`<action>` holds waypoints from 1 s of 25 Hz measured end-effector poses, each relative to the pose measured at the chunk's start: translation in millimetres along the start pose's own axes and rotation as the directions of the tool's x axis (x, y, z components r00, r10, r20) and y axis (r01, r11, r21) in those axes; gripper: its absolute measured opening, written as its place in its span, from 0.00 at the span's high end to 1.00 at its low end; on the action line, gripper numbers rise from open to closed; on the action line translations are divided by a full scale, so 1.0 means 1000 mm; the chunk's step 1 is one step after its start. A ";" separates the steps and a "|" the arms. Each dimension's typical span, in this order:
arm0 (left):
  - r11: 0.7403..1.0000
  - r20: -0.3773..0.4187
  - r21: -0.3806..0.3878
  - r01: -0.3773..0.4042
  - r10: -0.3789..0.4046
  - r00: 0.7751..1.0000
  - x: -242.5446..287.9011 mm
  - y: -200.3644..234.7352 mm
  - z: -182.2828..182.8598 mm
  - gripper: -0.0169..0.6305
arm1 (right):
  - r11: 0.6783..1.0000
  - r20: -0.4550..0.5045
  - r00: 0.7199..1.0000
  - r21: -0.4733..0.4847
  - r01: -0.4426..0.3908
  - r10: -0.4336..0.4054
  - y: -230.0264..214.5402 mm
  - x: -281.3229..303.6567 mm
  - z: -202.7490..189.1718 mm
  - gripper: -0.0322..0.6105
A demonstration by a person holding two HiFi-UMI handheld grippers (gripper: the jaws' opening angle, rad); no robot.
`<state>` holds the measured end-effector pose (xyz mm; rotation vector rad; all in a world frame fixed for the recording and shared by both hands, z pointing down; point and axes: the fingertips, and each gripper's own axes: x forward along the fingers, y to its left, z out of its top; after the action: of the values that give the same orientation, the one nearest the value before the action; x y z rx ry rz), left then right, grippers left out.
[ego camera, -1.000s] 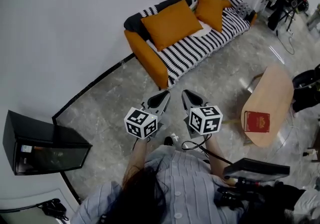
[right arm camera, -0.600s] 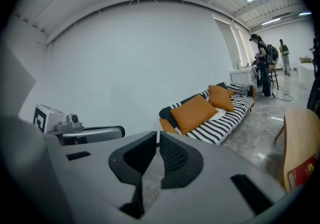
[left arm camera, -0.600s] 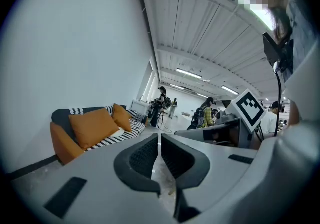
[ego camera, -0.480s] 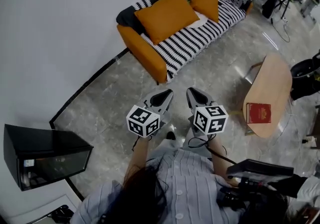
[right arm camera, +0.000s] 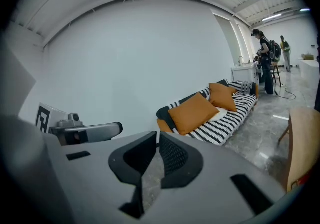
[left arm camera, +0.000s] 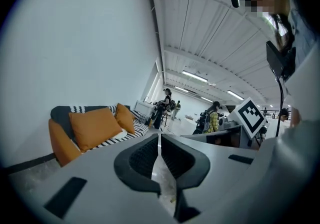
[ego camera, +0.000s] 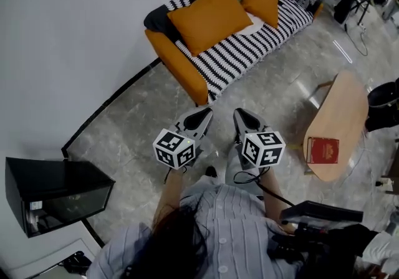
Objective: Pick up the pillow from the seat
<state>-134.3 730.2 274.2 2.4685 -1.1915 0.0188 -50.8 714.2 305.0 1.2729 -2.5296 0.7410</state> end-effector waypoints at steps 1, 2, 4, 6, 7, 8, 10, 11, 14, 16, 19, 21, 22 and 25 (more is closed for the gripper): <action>1.000 -0.001 -0.003 -0.005 0.005 1.000 0.010 0.005 0.002 0.96 | 1.000 -0.002 1.000 -0.004 0.000 0.000 -0.008 0.006 0.005 0.90; 1.000 -0.002 -0.005 -0.012 0.012 1.000 0.020 0.010 0.005 0.96 | 1.000 -0.004 1.000 -0.013 0.001 -0.001 -0.017 0.012 0.010 0.90; 1.000 0.003 -0.012 -0.026 0.026 1.000 0.045 0.021 0.014 0.96 | 0.999 -0.009 1.000 -0.043 0.005 -0.006 -0.038 0.023 0.024 0.90; 0.999 0.024 -0.027 -0.032 0.033 0.999 0.075 0.029 0.027 0.96 | 0.997 -0.013 1.000 -0.075 0.006 -0.007 -0.062 0.033 0.041 0.90; 0.999 0.040 -0.036 -0.031 0.032 0.999 0.091 0.031 0.036 0.96 | 0.996 -0.013 1.000 -0.087 0.003 -0.005 -0.074 0.038 0.051 0.90; 0.999 0.055 -0.043 -0.027 0.029 0.998 0.108 0.031 0.044 0.96 | 0.995 -0.011 1.000 -0.096 0.000 -0.001 -0.087 0.042 0.062 0.90; 0.999 0.072 -0.044 -0.015 0.018 0.997 0.143 0.028 0.058 0.96 | 0.994 -0.005 1.000 -0.110 -0.004 0.004 -0.113 0.049 0.084 0.90; 0.999 0.073 -0.038 -0.010 0.012 0.997 0.159 0.025 0.063 0.96 | 0.993 -0.001 1.000 -0.115 -0.006 0.006 -0.125 0.051 0.095 0.90; 1.000 0.061 -0.007 -0.004 0.005 0.998 0.200 0.015 0.073 0.96 | 0.993 0.010 1.000 -0.118 -0.020 0.021 -0.158 0.058 0.120 0.90; 1.000 0.055 0.008 -0.006 0.006 0.998 0.220 0.011 0.077 0.96 | 0.993 0.017 0.999 -0.117 -0.030 0.033 -0.175 0.065 0.132 0.90; 1.000 0.045 0.018 -0.017 0.016 0.999 0.241 0.011 0.079 0.96 | 0.992 0.016 0.999 -0.115 -0.048 0.050 -0.195 0.077 0.144 0.90; 0.999 0.033 0.025 -0.034 0.033 0.999 0.248 0.015 0.078 0.96 | 0.991 0.012 0.998 -0.113 -0.066 0.068 -0.200 0.084 0.149 0.90; 0.999 0.028 0.029 -0.043 0.042 0.999 0.251 0.018 0.079 0.96 | 0.991 0.014 0.997 -0.111 -0.075 0.077 -0.201 0.087 0.151 0.90; 0.997 0.029 0.041 -0.063 0.062 0.998 0.259 0.028 0.090 0.96 | 0.990 0.023 0.995 -0.105 -0.093 0.096 -0.205 0.098 0.162 0.90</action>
<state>-4.5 488.3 247.5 2.4739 -1.2920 0.0276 59.0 459.4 275.9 1.1453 -2.6292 0.6057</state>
